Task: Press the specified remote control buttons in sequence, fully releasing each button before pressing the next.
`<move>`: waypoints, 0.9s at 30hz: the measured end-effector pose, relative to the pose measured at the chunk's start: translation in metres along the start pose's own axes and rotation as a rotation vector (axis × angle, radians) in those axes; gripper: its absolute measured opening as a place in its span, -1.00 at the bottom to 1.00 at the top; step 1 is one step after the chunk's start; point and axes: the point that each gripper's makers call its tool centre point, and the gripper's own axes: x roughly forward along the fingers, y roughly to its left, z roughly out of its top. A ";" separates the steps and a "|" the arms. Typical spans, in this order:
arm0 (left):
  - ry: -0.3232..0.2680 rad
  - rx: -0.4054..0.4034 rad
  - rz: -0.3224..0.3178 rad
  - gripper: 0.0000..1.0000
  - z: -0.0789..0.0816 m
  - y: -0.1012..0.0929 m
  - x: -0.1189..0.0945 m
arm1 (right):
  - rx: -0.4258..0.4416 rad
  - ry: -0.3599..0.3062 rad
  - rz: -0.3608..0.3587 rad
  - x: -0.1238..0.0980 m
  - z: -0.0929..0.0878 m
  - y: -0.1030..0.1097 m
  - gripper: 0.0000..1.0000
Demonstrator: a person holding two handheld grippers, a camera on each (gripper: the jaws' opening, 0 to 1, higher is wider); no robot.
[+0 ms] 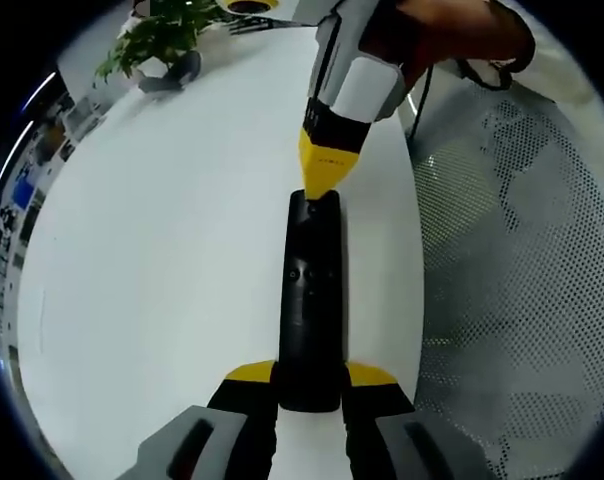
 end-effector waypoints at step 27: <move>0.005 -0.007 0.001 -0.52 -0.001 0.000 0.000 | -0.052 0.029 -0.019 0.007 0.002 0.011 -1.00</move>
